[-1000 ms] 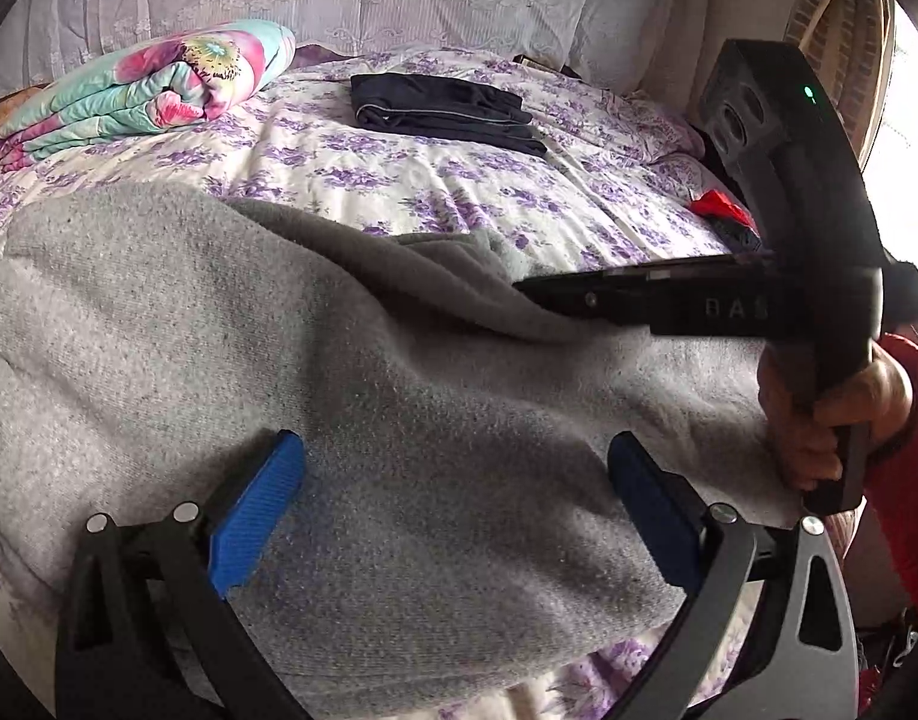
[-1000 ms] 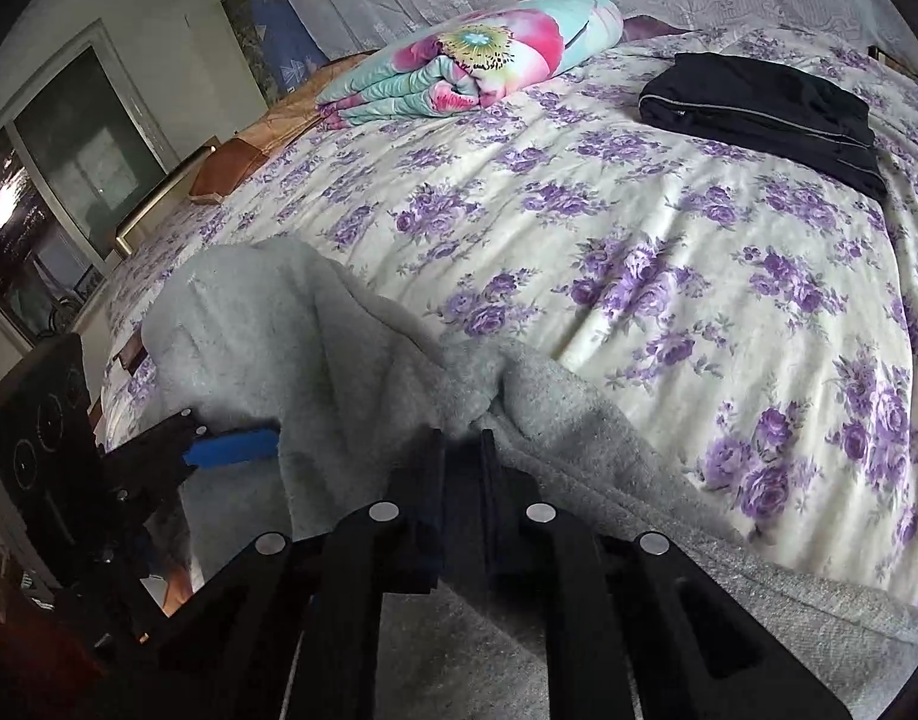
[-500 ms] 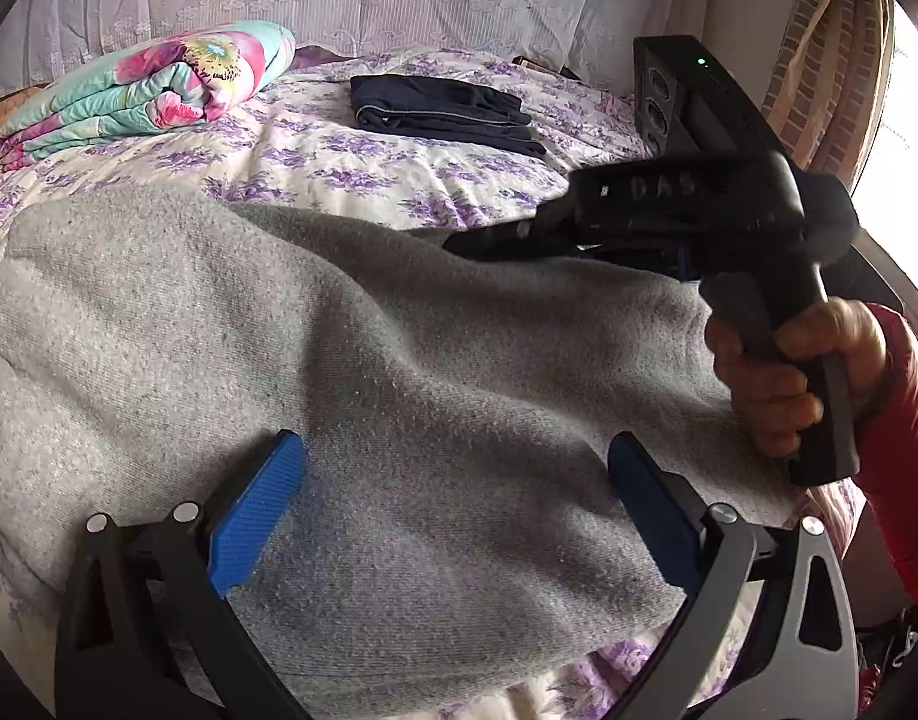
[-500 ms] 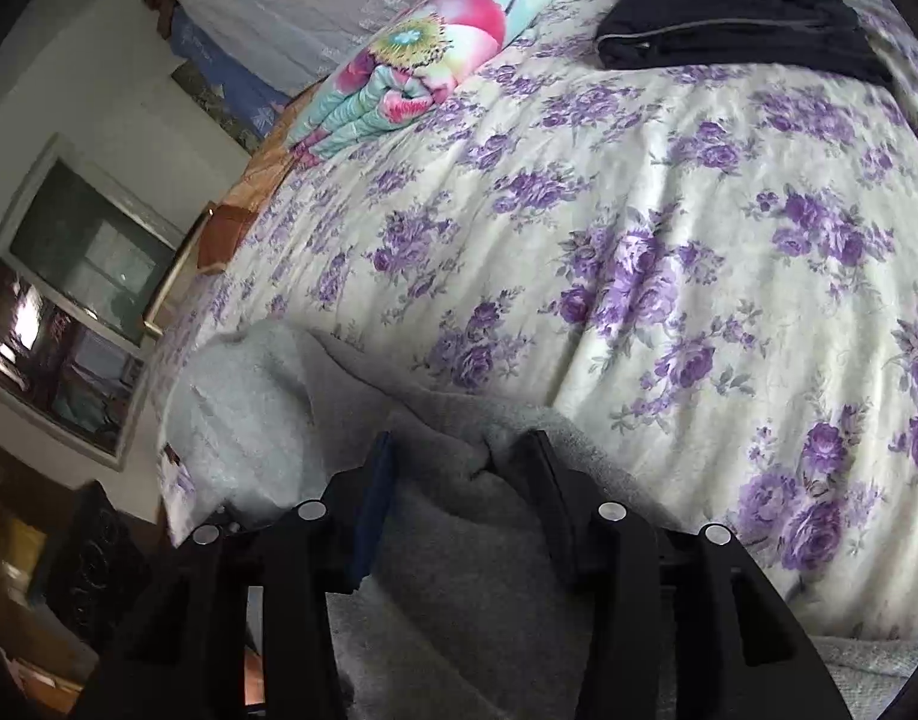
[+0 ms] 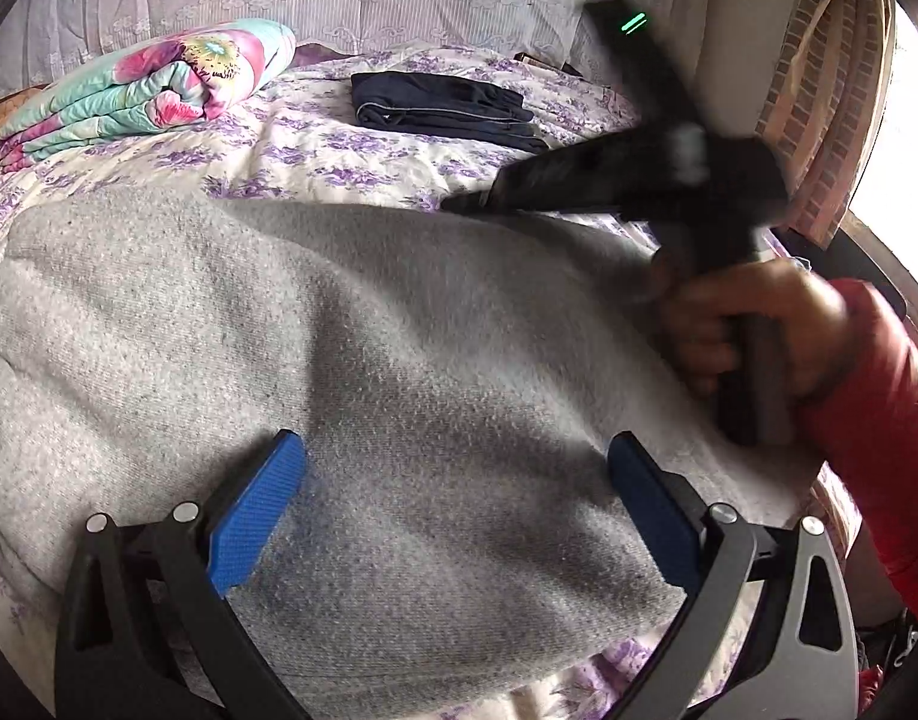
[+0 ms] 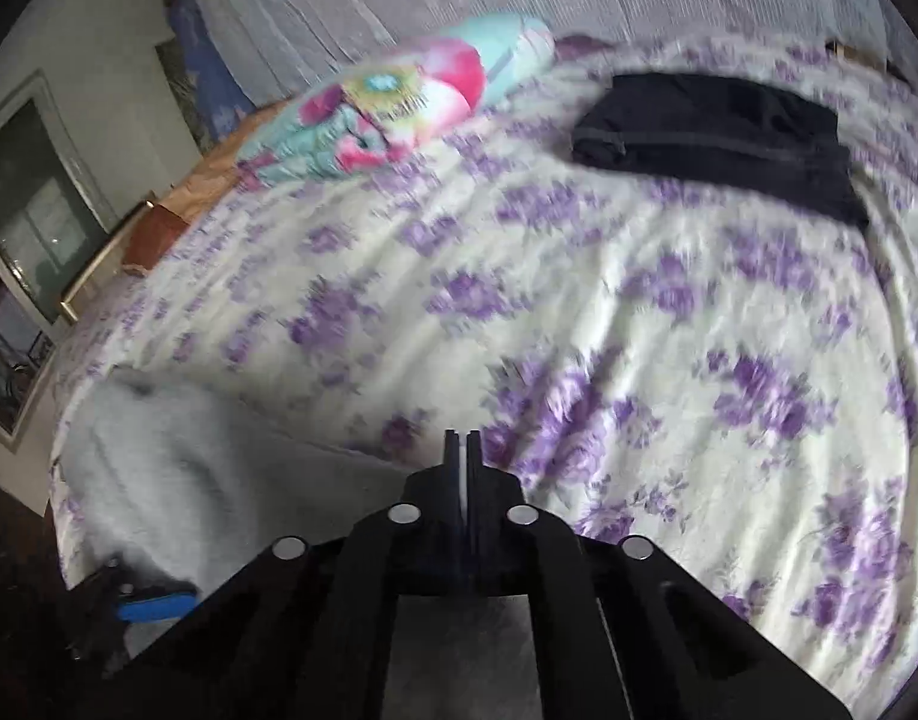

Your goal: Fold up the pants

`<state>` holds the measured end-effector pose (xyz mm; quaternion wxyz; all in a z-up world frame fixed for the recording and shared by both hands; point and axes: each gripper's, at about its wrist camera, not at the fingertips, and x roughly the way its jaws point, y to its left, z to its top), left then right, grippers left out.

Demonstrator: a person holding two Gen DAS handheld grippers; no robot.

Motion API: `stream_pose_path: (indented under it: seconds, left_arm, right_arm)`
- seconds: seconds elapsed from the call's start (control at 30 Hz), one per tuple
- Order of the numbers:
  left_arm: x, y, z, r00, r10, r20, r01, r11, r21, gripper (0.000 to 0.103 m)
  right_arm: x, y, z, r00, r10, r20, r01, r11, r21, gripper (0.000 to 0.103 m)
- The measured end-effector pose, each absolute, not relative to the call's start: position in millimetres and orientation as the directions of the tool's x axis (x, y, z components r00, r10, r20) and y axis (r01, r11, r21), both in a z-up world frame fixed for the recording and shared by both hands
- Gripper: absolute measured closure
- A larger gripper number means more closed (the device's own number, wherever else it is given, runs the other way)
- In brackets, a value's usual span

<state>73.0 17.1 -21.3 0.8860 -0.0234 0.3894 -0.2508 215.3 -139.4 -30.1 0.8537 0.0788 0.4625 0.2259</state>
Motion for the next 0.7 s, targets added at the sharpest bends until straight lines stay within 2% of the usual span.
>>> stream_pose_path:
  seconds: [0.07,0.13,0.27,0.33,0.47,0.57,0.63,0.7]
  left_arm:
    - [74,17,-21,0.570,-0.461,-0.680,0.426,0.874,-0.234,0.005]
    - [72,18,-22,0.571,-0.463,-0.678,0.427,0.873,-0.237,0.005]
    - [73,18,-22,0.571,-0.469,-0.674,0.428,0.870,-0.244,0.005]
    - [72,18,-22,0.571,-0.467,-0.675,0.426,0.871,-0.243,0.005]
    - [72,16,-22,0.570,-0.454,-0.685,0.422,0.877,-0.230,0.005]
    - [69,15,-22,0.567,-0.435,-0.700,0.420,0.883,-0.209,0.005]
    - [63,18,-21,0.571,-0.427,-0.701,0.424,0.885,-0.193,0.005]
    - [51,26,-16,0.598,-0.396,-0.696,0.401,0.901,-0.168,0.005]
  right_arm:
    - [221,-150,-38,0.451,0.502,-0.738,-0.280,0.865,0.417,0.103]
    - [211,-165,-19,0.534,0.480,-0.696,-0.256,0.876,0.408,0.103]
    - [164,-171,30,0.616,0.521,-0.591,-0.370,0.854,0.366,0.102]
    - [148,-157,34,0.578,0.547,-0.605,-0.439,0.834,0.334,0.102]
    - [162,-123,-23,0.456,0.462,-0.760,-0.439,0.860,0.259,0.103]
    - [175,-132,-20,0.458,0.514,-0.725,-0.400,0.848,0.348,0.103]
    - [171,-139,-12,0.516,0.491,-0.702,-0.368,0.867,0.336,0.103]
    - [154,-150,0,0.558,0.498,-0.664,-0.359,0.866,0.348,0.096]
